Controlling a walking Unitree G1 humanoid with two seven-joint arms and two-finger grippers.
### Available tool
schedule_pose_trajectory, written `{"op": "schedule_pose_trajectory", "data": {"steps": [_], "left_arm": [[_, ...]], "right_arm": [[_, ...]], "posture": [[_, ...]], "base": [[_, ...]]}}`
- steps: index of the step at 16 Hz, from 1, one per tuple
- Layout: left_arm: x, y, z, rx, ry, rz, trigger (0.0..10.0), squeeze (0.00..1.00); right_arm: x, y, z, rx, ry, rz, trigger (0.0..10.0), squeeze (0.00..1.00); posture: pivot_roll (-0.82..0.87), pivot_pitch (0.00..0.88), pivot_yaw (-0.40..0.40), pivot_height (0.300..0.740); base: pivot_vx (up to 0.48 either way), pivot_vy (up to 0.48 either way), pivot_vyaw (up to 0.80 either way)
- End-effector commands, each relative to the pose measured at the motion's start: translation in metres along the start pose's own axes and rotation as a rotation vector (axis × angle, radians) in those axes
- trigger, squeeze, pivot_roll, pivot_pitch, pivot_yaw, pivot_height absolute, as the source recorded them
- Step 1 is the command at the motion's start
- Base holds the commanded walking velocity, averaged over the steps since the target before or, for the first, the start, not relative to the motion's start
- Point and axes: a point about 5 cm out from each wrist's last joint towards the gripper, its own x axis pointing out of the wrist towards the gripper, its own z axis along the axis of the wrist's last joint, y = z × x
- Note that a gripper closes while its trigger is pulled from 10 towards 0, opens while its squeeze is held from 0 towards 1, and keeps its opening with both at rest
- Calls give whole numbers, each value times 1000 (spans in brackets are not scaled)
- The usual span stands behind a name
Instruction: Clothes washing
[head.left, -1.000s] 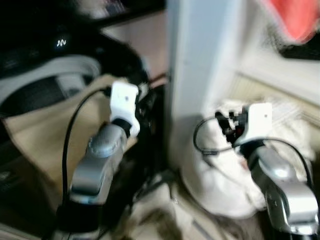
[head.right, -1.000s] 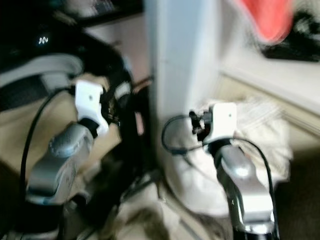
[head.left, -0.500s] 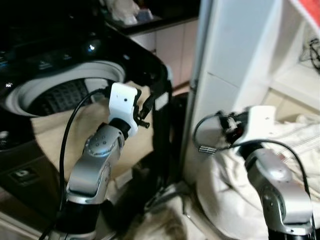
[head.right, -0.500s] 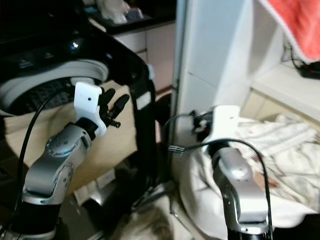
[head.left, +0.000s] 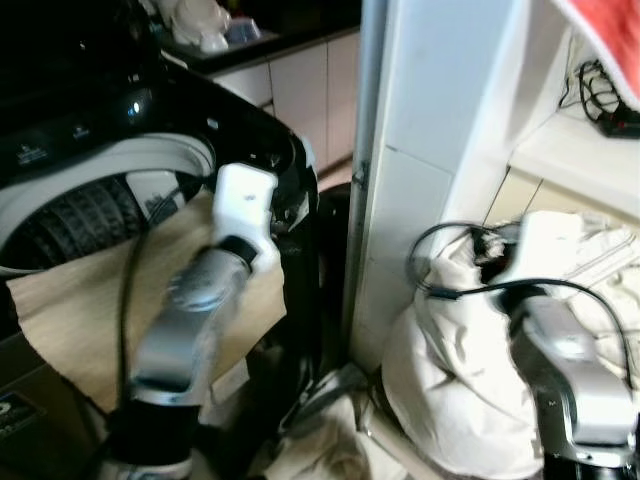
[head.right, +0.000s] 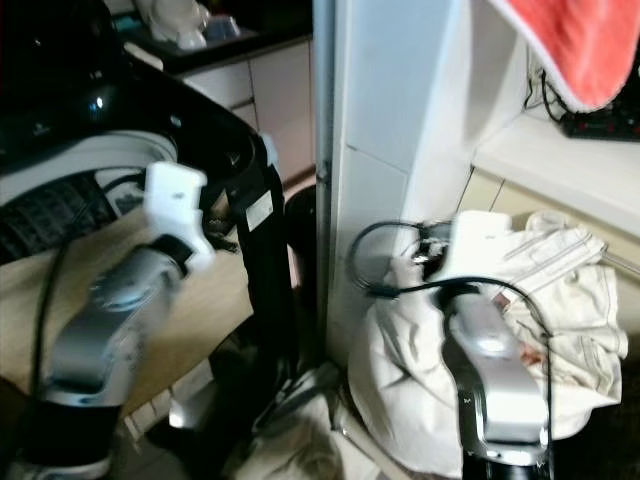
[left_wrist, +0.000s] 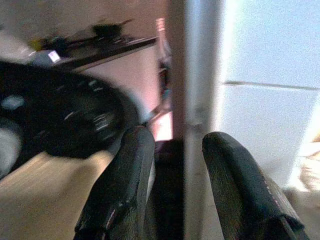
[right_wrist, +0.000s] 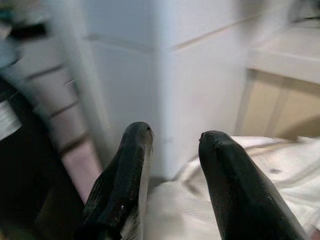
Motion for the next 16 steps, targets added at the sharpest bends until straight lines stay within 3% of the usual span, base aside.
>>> {"op": "schedule_pose_trajectory", "data": {"steps": [1,3,7,9,11,12,14,16], "left_arm": [[-2,5,-2,-4,9,21,10000,0],[-5,4,-3,18,2,-7,10000,0],[-10,-4,-4,-3,13,-173,10000,0],[-25,-25,-7,-70,101,-504,10000,0],[-33,-32,-8,-51,119,-661,10000,0],[-34,-33,-8,-43,127,-690,10000,0],[-40,-39,-13,-42,214,-831,10000,0],[-44,-42,-15,-38,255,-897,10000,0]], "right_arm": [[2,1,-4,-30,51,45,10000,0],[3,-15,-17,-58,168,-17,10000,1000],[11,-46,-20,-138,259,-67,10000,1000],[8,-58,-27,-222,366,-5,10000,1000],[8,-70,-34,-313,459,37,10000,1000],[8,-71,-36,-314,475,58,10000,1000],[13,-77,-39,-371,534,146,10000,1000],[10,-78,-43,-435,587,235,10000,1000]], "posture": [[-67,0,35,740],[-61,0,21,740],[-66,0,16,740],[-60,0,10,740],[-66,0,20,740],[-66,0,20,740],[-67,0,22,740],[-69,0,27,740]], "base": [[0,0,0],[0,0,0],[0,0,0],[0,0,0],[0,0,0],[0,0,0],[0,0,0],[0,0,0]]}}
